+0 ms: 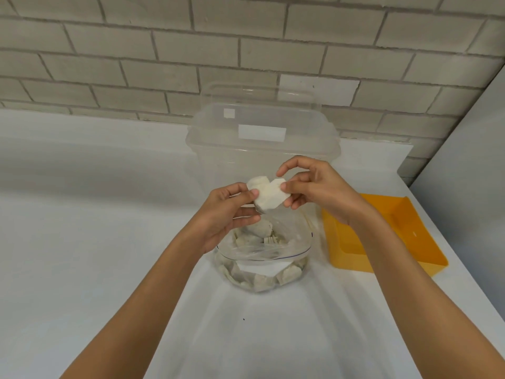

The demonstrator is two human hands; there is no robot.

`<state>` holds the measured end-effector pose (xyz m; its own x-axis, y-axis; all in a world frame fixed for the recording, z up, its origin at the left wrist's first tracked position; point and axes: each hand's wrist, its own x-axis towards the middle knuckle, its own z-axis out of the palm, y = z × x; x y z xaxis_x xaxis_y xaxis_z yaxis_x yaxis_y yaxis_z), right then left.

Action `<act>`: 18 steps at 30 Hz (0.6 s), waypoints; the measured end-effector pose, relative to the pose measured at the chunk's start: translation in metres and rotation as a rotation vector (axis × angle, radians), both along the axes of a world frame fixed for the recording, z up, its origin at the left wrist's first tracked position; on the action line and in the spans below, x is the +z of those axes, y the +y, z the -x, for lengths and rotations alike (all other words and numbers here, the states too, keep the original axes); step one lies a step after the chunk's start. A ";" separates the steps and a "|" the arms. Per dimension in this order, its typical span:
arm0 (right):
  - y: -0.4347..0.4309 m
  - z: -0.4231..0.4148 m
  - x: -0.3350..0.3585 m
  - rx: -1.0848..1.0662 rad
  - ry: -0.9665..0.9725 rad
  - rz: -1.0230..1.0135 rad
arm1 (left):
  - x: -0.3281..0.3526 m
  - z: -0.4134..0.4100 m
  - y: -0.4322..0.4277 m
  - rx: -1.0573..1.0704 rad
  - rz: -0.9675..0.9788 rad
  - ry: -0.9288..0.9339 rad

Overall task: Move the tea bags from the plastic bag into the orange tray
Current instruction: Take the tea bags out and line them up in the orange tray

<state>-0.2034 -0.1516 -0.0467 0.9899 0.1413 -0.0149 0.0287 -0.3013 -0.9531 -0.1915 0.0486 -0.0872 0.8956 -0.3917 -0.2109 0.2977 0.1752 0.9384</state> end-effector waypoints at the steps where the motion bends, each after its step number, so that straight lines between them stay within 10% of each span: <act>1: -0.004 0.002 0.002 -0.019 -0.009 -0.014 | 0.000 -0.001 -0.001 0.013 -0.006 -0.008; 7: -0.039 0.013 0.017 -0.006 0.024 -0.100 | 0.007 -0.008 -0.015 0.018 -0.082 -0.071; 18: -0.117 0.016 0.026 -0.231 -0.145 0.404 | 0.012 -0.007 -0.085 -0.072 -0.148 -0.123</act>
<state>-0.2196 -0.2688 -0.0207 0.9906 -0.0714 0.1168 0.0408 -0.6604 -0.7498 -0.1841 -0.0367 -0.0756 0.8889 -0.4287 -0.1617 0.1861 0.0152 0.9824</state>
